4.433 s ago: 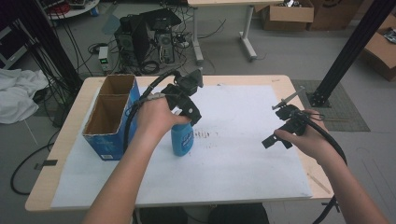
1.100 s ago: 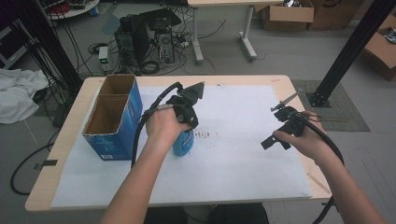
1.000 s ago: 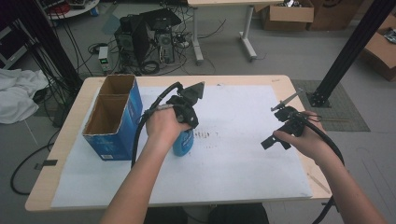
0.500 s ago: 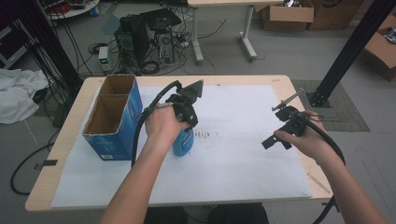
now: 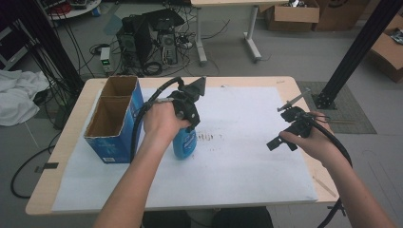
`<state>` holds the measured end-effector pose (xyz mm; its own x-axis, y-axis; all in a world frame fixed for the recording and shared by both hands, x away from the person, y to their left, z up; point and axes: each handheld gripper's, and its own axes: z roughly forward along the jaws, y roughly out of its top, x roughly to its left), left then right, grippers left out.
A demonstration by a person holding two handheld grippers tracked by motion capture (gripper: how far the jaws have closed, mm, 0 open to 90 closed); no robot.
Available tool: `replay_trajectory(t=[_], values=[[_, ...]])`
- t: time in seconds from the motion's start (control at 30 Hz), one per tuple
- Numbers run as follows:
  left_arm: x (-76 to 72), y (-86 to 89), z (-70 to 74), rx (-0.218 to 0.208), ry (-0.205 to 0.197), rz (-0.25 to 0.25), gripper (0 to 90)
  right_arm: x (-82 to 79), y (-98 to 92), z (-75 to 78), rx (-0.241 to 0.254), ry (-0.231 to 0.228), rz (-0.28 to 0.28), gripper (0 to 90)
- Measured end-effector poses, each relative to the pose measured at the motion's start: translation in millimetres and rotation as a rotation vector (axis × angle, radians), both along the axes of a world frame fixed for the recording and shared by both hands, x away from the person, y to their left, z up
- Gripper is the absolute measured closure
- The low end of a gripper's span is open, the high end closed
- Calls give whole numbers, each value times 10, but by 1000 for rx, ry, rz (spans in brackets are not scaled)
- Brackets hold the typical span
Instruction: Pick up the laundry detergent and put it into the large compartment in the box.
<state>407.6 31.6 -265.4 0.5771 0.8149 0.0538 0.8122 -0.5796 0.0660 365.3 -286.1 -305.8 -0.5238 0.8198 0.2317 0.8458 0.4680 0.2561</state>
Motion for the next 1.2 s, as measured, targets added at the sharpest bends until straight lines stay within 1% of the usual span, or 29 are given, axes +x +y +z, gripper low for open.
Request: replay_trajectory(t=[0.03,0.07,0.13,0.17,0.2,0.27,0.33,0.37,0.4,0.43,0.53,0.57,0.6,0.63,0.67,0.7,0.77,0.8,0.83,0.87,0.9,0.93,0.97,1.0,1.03,1.07,1.1,1.13,1.2], values=[[-5,30,98,0,-6,8,383,1,0,2,1,0,1,239],[-5,30,98,0,-6,8,383,1,0,2,1,0,1,239],[-10,67,212,2,-16,15,383,5,8,1,3,0,-1,239],[-14,107,332,2,-27,23,383,7,9,-1,4,-1,1,239],[-14,107,332,2,-27,23,383,7,9,-1,4,-1,1,239],[-14,150,460,3,-36,28,383,10,18,-3,5,2,-4,239],[-11,202,595,2,-38,40,383,16,23,-3,3,1,-1,239],[-5,258,725,-5,-44,60,383,19,30,-1,2,2,-1,239],[-5,258,725,-5,-44,60,383,19,30,-1,2,2,-1,239],[-2,286,789,-6,-49,66,383,22,34,-2,4,0,3,239],[2,359,977,-1,-72,99,383,25,63,2,4,4,2,239],[6,409,1101,3,-95,126,383,34,79,-1,5,3,8,239],[6,409,1101,3,-95,126,383,34,79,-1,5,3,8,239],[18,473,1214,0,-103,157,383,39,93,-2,2,-1,7,239],[18,473,1214,0,-103,157,384,41,98,-1,0,2,10,239],[35,557,1316,-6,-113,191,383,42,110,-2,4,4,8,239],[42,603,1363,-9,-115,207,383,47,117,-8,-1,3,17,240],[50,648,1398,-8,-117,226,383,47,117,-8,-1,3,17,240],[63,731,1456,-8,-125,267,383,51,126,-7,-1,6,11,239],[63,731,1456,-8,-125,267,383,51,126,-7,-1,6,11,239],[76,821,1505,0,-128,305,384,53,128,-4,-1,4,11,239],[76,821,1505,0,-128,305,384,54,127,-5,-5,3,15,240],[83,919,1553,6,-138,349,384,57,128,-7,-11,3,20,240],[83,919,1553,6,-138,349,384,57,128,-7,-11,3,20,240],[87,1022,1587,8,-145,392,384,59,128,-3,-12,4,20,240],[87,1022,1587,8,-145,392,384,59,128,-3,-12,4,20,240],[85,1139,1621,16,-141,418,384,61,122,6,-7,3,12,240],[85,1139,1621,16,-141,418,384,61,122,6,-7,3,12,240],[76,1246,1638,20,-142,442,384,67,113,5,-4,1,15,240]])
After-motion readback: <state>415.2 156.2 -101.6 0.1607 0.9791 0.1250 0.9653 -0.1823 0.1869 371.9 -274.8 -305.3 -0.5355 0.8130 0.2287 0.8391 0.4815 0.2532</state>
